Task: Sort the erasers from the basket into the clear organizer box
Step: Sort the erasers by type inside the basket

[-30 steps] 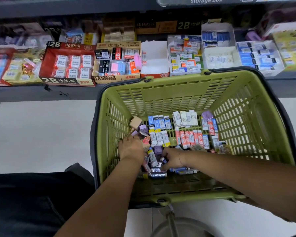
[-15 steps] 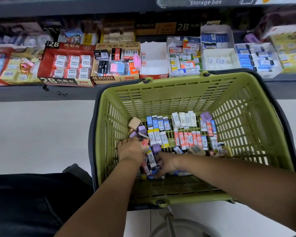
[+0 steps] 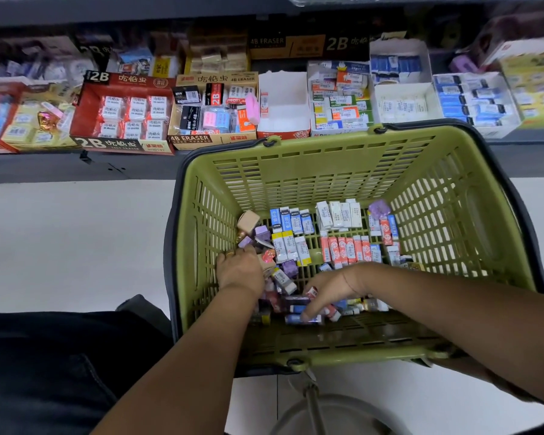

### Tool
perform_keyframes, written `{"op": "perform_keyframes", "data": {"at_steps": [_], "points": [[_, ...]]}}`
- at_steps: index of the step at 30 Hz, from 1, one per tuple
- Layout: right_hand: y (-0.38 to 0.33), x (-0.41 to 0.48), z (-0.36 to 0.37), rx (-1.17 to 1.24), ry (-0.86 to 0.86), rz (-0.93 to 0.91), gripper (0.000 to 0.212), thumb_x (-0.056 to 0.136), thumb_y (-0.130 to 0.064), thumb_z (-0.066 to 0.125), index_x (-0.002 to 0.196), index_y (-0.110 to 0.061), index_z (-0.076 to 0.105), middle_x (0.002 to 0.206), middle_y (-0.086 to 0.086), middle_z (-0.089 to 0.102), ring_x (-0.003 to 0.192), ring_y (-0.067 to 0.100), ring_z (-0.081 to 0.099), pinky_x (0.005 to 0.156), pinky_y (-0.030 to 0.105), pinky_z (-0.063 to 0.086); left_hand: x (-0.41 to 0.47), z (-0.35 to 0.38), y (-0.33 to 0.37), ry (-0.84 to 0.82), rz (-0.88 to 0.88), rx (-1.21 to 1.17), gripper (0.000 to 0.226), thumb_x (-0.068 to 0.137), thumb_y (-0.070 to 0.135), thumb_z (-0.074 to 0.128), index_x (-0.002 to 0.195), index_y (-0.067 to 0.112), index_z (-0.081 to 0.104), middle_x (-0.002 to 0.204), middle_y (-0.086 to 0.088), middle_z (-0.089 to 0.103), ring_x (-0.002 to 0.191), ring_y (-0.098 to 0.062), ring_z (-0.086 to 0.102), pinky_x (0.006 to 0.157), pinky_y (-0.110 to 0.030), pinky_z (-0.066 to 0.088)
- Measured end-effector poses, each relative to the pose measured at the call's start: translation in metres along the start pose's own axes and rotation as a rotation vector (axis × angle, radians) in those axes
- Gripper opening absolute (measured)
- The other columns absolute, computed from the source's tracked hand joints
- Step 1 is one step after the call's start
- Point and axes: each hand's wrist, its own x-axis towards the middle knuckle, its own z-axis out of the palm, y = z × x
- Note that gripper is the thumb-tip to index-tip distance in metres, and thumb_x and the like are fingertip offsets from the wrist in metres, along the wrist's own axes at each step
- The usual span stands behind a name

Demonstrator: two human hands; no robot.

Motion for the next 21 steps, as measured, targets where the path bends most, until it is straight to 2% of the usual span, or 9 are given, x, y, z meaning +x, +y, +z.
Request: {"op": "perform_keyframes", "data": {"at_steps": [1,3,6,8,10,13,16,19,21], "points": [[0.002,-0.004,-0.001,-0.006,-0.011,-0.005,0.086,0.069,-0.054,0.076,0.138,-0.020,0.039,0.087,-0.009,0.052,0.080,0.007,0.050,0.102,0.036,0.041,0.000,0.001,0.000,0.001,0.001,0.008,0.046,0.092,0.026,0.057,0.133,0.012,0.040,0.129,-0.007,0.056,0.122,-0.025,0.051,0.108,-0.036,0.027],[0.002,-0.010,-0.001,-0.028,-0.030,-0.019,0.063,0.073,-0.049,0.076,0.125,-0.028,0.047,0.084,-0.016,0.045,0.077,0.003,0.047,0.087,0.026,0.043,-0.001,0.001,0.001,0.005,0.008,0.016,0.043,0.094,0.026,0.052,0.132,0.012,0.041,0.128,-0.007,0.057,0.121,-0.025,0.052,0.108,-0.036,0.027],[0.000,-0.014,0.002,-0.055,-0.021,-0.026,0.037,0.077,-0.044,0.074,0.098,-0.020,0.055,0.084,-0.005,0.054,0.071,0.008,0.051,0.068,0.022,0.041,-0.003,0.000,0.003,-0.030,0.013,-0.044,0.042,0.096,0.032,0.048,0.133,0.014,0.043,0.131,-0.007,0.055,0.122,-0.026,0.051,0.109,-0.037,0.025],[0.002,-0.019,0.004,-0.058,0.022,-0.029,0.047,0.078,-0.044,0.073,0.105,-0.010,0.055,0.098,0.006,0.057,0.086,0.017,0.056,0.073,0.026,0.044,-0.003,-0.003,0.004,-0.039,0.020,-0.104,0.043,0.092,0.030,0.057,0.131,0.015,0.045,0.129,-0.007,0.056,0.120,-0.026,0.052,0.105,-0.038,0.032],[0.006,-0.025,0.004,-0.016,0.051,-0.019,0.067,0.078,-0.042,0.073,0.128,-0.005,0.048,0.121,0.011,0.054,0.110,0.023,0.055,0.088,0.032,0.046,-0.004,-0.008,0.005,0.010,0.036,-0.206,0.040,0.090,0.030,0.062,0.124,0.014,0.051,0.123,-0.007,0.058,0.111,-0.026,0.057,0.093,-0.035,0.044],[0.012,-0.029,0.003,0.071,0.031,-0.024,0.062,0.078,-0.036,0.074,0.125,-0.005,0.047,0.114,0.008,0.055,0.108,0.022,0.055,0.080,0.027,0.047,-0.005,-0.014,0.009,0.043,0.084,-0.520,0.021,0.092,0.024,0.060,0.108,0.010,0.059,0.113,-0.009,0.063,0.094,-0.022,0.059,0.078,-0.028,0.046],[0.014,-0.031,0.002,0.126,-0.009,-0.074,0.033,0.080,-0.030,0.073,0.099,-0.014,0.051,0.091,0.000,0.053,0.084,0.014,0.052,0.067,0.023,0.044,-0.007,-0.017,0.017,-0.272,0.244,-0.794,0.030,0.093,0.035,0.060,0.116,0.016,0.062,0.119,-0.002,0.061,0.109,-0.019,0.057,0.092,-0.032,0.045],[0.011,-0.033,0.006,0.149,-0.041,-0.132,0.025,0.082,-0.022,0.072,0.098,-0.016,0.053,0.089,0.003,0.055,0.080,0.015,0.054,0.069,0.025,0.047,-0.019,-0.007,0.025,-0.586,0.291,-0.708,0.039,0.089,0.043,0.064,0.122,0.022,0.063,0.126,0.002,0.061,0.116,-0.018,0.056,0.101,-0.033,0.042],[0.006,-0.032,0.009,0.153,-0.073,-0.166,0.022,0.084,-0.018,0.070,0.094,-0.019,0.051,0.081,0.001,0.055,0.069,0.012,0.053,0.058,0.025,0.041,-0.022,0.005,0.024,-0.674,0.240,-0.719,0.044,0.087,0.034,0.069,0.126,0.015,0.061,0.127,-0.002,0.062,0.115,-0.023,0.059,0.102,-0.039,0.047]]}}
